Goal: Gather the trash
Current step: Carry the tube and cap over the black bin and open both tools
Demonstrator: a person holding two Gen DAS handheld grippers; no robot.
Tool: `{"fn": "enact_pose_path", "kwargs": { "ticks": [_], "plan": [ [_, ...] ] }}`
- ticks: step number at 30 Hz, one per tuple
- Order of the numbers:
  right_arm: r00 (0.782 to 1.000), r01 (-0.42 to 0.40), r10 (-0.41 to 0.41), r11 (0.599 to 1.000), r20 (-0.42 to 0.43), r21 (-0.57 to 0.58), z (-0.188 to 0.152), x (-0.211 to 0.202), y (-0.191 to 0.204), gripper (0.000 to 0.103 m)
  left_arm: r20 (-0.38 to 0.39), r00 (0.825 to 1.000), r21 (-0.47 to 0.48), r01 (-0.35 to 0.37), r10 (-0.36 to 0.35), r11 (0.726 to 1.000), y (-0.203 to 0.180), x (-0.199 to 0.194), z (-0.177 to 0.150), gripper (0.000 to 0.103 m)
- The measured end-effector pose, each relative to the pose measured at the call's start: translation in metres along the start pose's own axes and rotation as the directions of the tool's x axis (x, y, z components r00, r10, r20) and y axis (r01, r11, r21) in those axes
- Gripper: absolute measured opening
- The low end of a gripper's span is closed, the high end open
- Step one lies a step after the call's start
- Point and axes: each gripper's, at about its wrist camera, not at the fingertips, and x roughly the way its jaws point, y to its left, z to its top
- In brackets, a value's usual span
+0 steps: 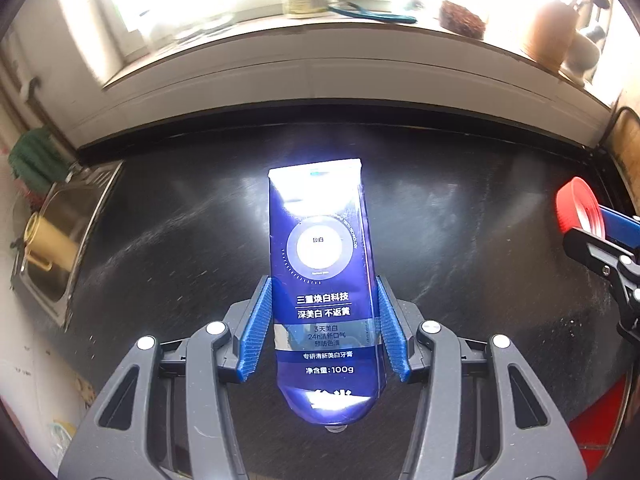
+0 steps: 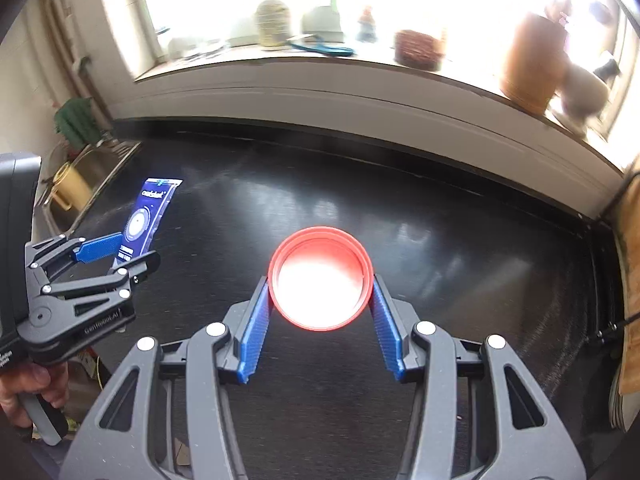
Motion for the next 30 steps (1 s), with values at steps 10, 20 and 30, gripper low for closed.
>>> {"fn": "enact_pose_path", "kwargs": {
  "ticks": [10, 20, 30],
  "plan": [
    [0.986, -0.166, 0.166, 0.965, -0.019, -0.201, 0.014, 0.014, 0.125, 0.049, -0.013, 0.992, -0.175, -0.122, 0.122, 0.977, 0.097, -0.031, -0.056, 0.050],
    [0.929, -0.369, 0.346, 0.821, -0.135, -0.436, 0.003, 0.031, 0.290, 0.049, -0.105, 0.957, -0.395, -0.289, 0.270, 0.872, 0.205, -0.065, -0.152, 0.050],
    [0.846, -0.532, 0.428, 0.621, -0.319, -0.576, -0.063, 0.054, 0.433, 0.049, -0.256, 0.911, -0.574, -0.412, 0.322, 0.708, 0.286, -0.078, -0.267, 0.050]
  ]
}}
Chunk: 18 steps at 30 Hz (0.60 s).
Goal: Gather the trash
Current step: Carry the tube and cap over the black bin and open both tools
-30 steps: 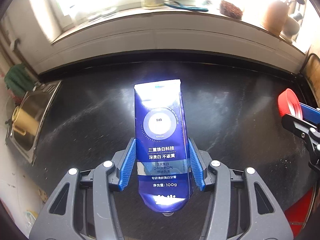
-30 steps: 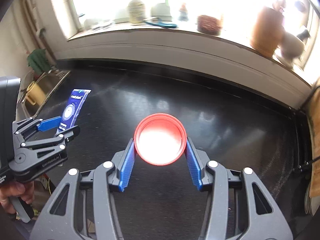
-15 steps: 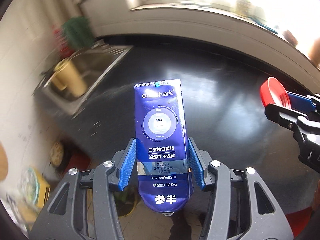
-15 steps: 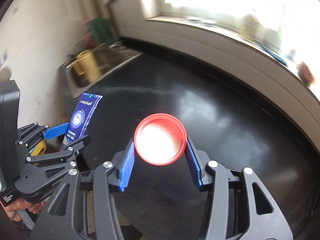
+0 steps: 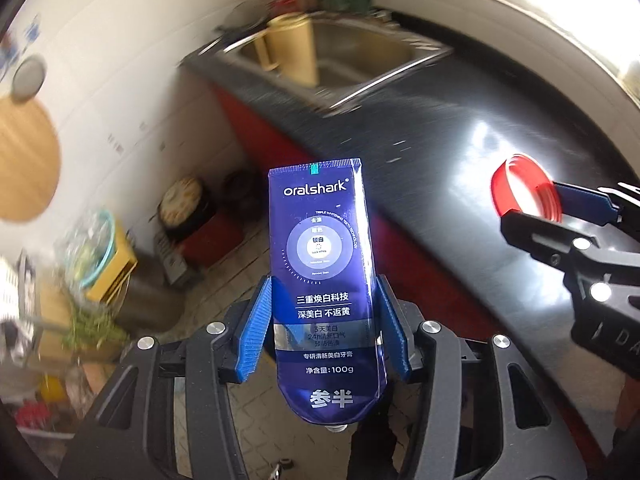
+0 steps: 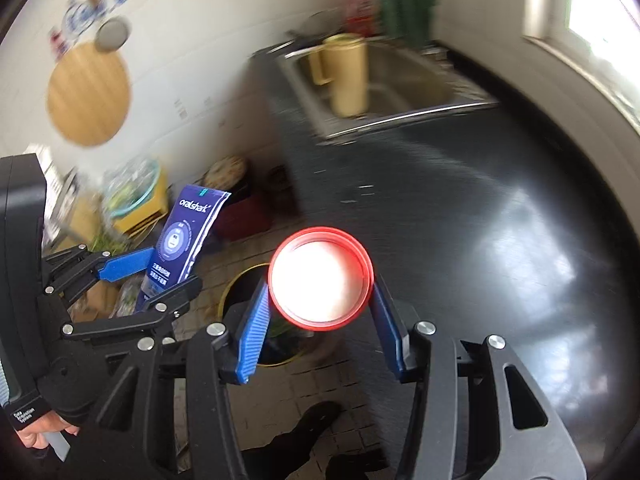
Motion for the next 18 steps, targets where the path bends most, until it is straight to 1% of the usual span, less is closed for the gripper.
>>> {"fn": "enact_pose_path", "kwargs": {
  "ticks": [2, 5, 8, 10, 14, 18],
  "plan": [
    [0.999, -0.033, 0.032, 0.999, -0.029, -0.035, 0.003, 0.022, 0.022, 0.049, -0.015, 1.000, -0.026, -0.011, 0.010, 1.000, 0.014, 0.008, -0.008, 0.050],
    [0.994, -0.082, 0.077, 0.995, -0.079, -0.056, 0.001, 0.052, 0.045, 0.049, -0.043, 0.999, -0.061, -0.025, 0.022, 0.998, 0.037, 0.027, -0.024, 0.050],
    [0.984, -0.121, 0.113, 0.991, -0.136, -0.056, -0.006, 0.079, 0.063, 0.049, -0.070, 0.997, -0.092, -0.024, 0.017, 0.996, 0.052, 0.044, -0.037, 0.050],
    [0.976, -0.139, 0.130, 0.989, -0.176, -0.044, -0.005, 0.099, 0.065, 0.049, -0.099, 0.995, -0.122, -0.016, 0.004, 0.992, 0.061, 0.060, -0.045, 0.050],
    [0.960, -0.144, 0.131, 0.989, -0.247, -0.035, -0.007, 0.141, 0.073, 0.049, -0.119, 0.993, -0.145, -0.014, -0.003, 0.989, 0.072, 0.087, -0.055, 0.050],
    [0.950, -0.138, 0.121, 0.990, -0.289, -0.041, -0.009, 0.169, 0.075, 0.049, -0.143, 0.989, -0.170, -0.001, -0.023, 0.985, 0.079, 0.115, -0.061, 0.050]
  ]
}}
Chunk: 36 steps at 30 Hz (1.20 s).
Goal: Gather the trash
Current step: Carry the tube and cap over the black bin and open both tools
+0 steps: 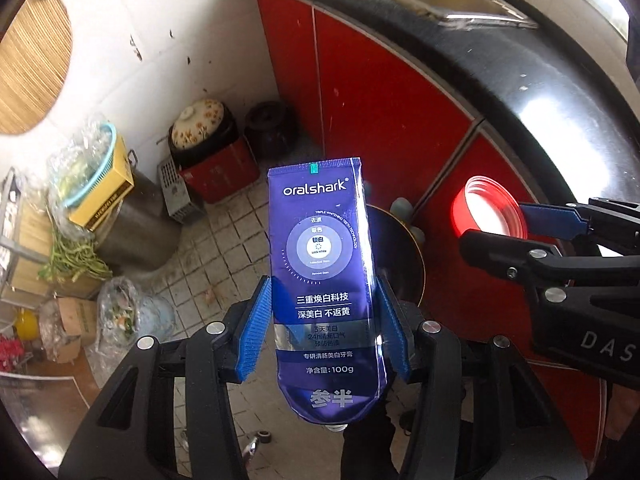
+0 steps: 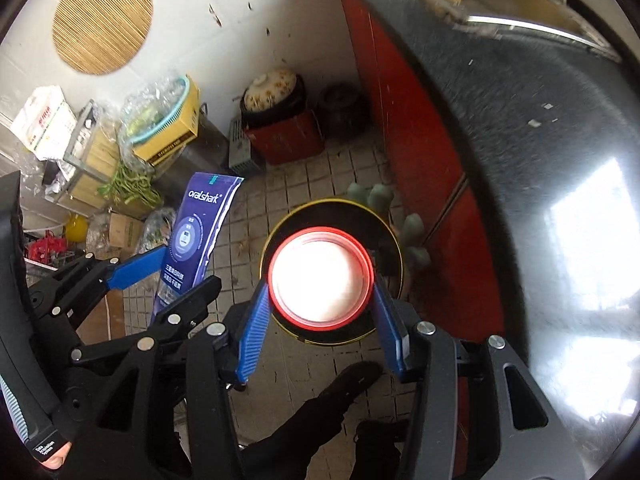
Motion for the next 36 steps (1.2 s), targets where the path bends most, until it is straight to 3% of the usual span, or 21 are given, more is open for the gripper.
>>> {"fn": "enact_pose_path", "kwargs": {
  "ticks": [8, 17, 19, 21, 23, 25, 27, 36],
  "plan": [
    [0.998, 0.010, -0.010, 1.000, -0.058, 0.004, 0.011, 0.041, -0.013, 0.049, -0.035, 0.999, -0.003, 0.017, -0.017, 1.000, -0.001, 0.040, -0.001, 0.050],
    [0.997, 0.024, -0.026, 0.999, -0.078, -0.024, 0.011, 0.053, -0.013, 0.049, -0.054, 0.998, -0.044, 0.017, -0.019, 0.999, 0.008, 0.064, 0.000, 0.050],
    [0.997, 0.026, -0.028, 0.999, -0.072, -0.025, 0.013, 0.052, -0.011, 0.049, -0.050, 0.998, -0.037, 0.022, -0.024, 0.999, 0.009, 0.065, 0.001, 0.044],
    [0.997, 0.032, -0.034, 0.999, -0.066, -0.035, 0.015, 0.051, -0.008, 0.049, -0.035, 0.999, -0.028, 0.019, -0.020, 0.999, 0.009, 0.065, 0.003, 0.044],
    [0.997, 0.041, -0.043, 0.999, -0.061, -0.028, 0.015, 0.049, -0.010, 0.052, -0.027, 1.000, -0.021, 0.009, -0.009, 1.000, 0.009, 0.065, 0.003, 0.053],
    [0.998, 0.041, -0.041, 0.999, -0.056, -0.013, 0.016, 0.046, -0.012, 0.064, -0.027, 1.000, -0.018, 0.008, -0.008, 1.000, 0.009, 0.065, 0.003, 0.070],
    [0.998, 0.039, -0.039, 0.999, -0.042, -0.007, 0.016, 0.041, -0.013, 0.072, -0.013, 1.000, -0.019, 0.008, -0.008, 1.000, 0.011, 0.062, 0.003, 0.073],
    [0.999, 0.044, -0.044, 0.999, 0.008, -0.003, 0.015, 0.014, -0.009, 0.078, 0.022, 0.999, -0.005, 0.040, -0.039, 0.999, 0.008, 0.039, 0.003, 0.088]
  ]
}}
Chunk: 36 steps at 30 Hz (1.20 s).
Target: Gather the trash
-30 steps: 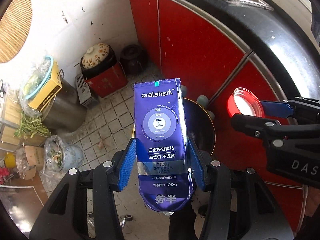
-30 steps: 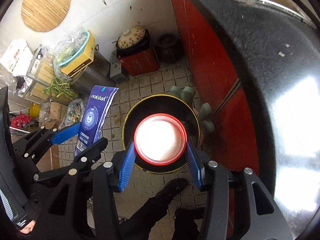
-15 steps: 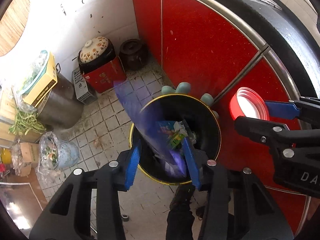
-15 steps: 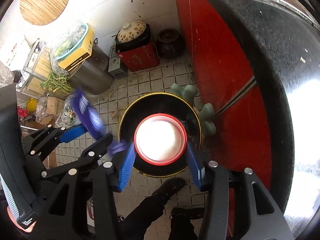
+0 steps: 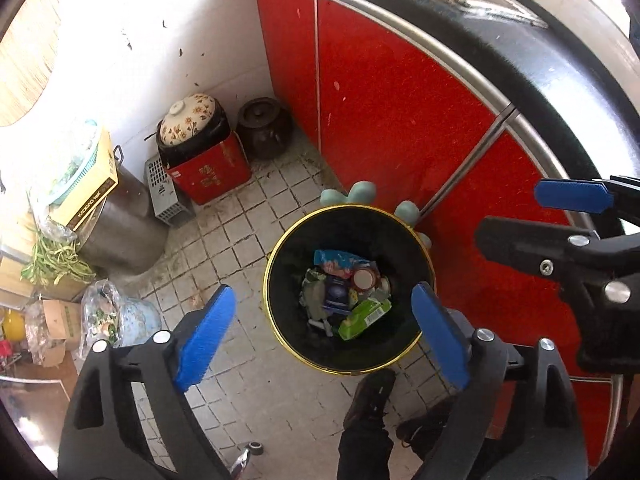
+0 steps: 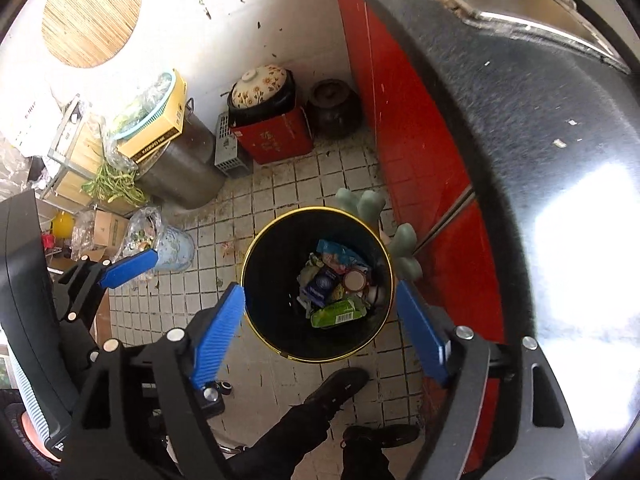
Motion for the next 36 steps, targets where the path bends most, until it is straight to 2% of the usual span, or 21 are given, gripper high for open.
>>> {"fn": "enact_pose_path", "kwargs": {
  "ticks": [3, 8, 13, 15, 18, 20, 22, 24, 26, 28, 30, 32, 36],
  "plan": [
    [1.000, 0.008, -0.008, 1.000, 0.030, 0.010, -0.001, -0.020, -0.002, 0.083, 0.011, 1.000, -0.002, 0.011, -0.011, 1.000, -0.003, -0.014, 0.003, 0.094],
    [0.996, 0.038, -0.043, 0.998, 0.081, 0.055, -0.013, -0.067, -0.019, 0.093, 0.027, 1.000, 0.023, 0.015, -0.015, 1.000, -0.012, -0.041, 0.016, 0.096],
    [0.978, 0.140, -0.160, 0.979, 0.132, 0.149, -0.047, -0.143, -0.062, 0.093, 0.060, 0.998, 0.141, 0.001, -0.009, 0.990, -0.048, -0.077, 0.035, 0.096],
    [0.956, 0.206, -0.244, 0.954, 0.163, 0.218, -0.070, -0.183, -0.086, 0.094, 0.090, 0.995, 0.212, 0.014, -0.034, 0.977, -0.074, -0.096, 0.046, 0.096],
    [0.905, 0.300, -0.379, 0.890, 0.193, 0.344, -0.108, -0.244, -0.120, 0.096, 0.128, 0.987, 0.340, 0.045, -0.094, 0.939, -0.126, -0.121, 0.063, 0.096],
    [0.856, 0.351, -0.477, 0.820, 0.200, 0.452, -0.141, -0.287, -0.145, 0.096, 0.150, 0.980, 0.423, 0.058, -0.133, 0.904, -0.166, -0.138, 0.072, 0.096],
    [0.817, 0.380, -0.546, 0.753, 0.186, 0.538, -0.169, -0.317, -0.164, 0.096, 0.158, 0.962, 0.516, 0.111, -0.222, 0.849, -0.215, -0.159, 0.078, 0.096],
    [0.762, 0.418, -0.631, 0.650, 0.144, 0.635, -0.203, -0.349, -0.184, 0.096, 0.135, 0.944, 0.582, 0.171, -0.301, 0.795, -0.261, -0.179, 0.079, 0.096],
    [0.721, 0.420, -0.682, 0.567, 0.119, 0.708, -0.233, -0.373, -0.199, 0.096, 0.113, 0.927, 0.641, 0.207, -0.358, 0.739, -0.310, -0.204, 0.075, 0.096],
    [0.704, 0.387, -0.704, 0.487, 0.090, 0.783, -0.267, -0.398, -0.213, 0.096, 0.082, 0.919, 0.691, 0.227, -0.387, 0.686, -0.351, -0.221, 0.068, 0.096],
    [0.681, 0.363, -0.729, 0.413, 0.064, 0.835, -0.292, -0.415, -0.222, 0.096, 0.061, 0.910, 0.726, 0.241, -0.410, 0.644, -0.384, -0.234, 0.059, 0.096],
    [0.675, 0.344, -0.737, 0.354, 0.033, 0.870, -0.314, -0.425, -0.230, 0.096, 0.043, 0.903, 0.741, 0.258, -0.426, 0.620, -0.407, -0.242, 0.051, 0.096],
    [0.688, 0.320, -0.726, 0.305, 0.001, 0.897, -0.339, -0.428, -0.239, 0.096, -0.022, 0.899, 0.782, 0.288, -0.437, 0.552, -0.442, -0.244, 0.030, 0.096]
  ]
}}
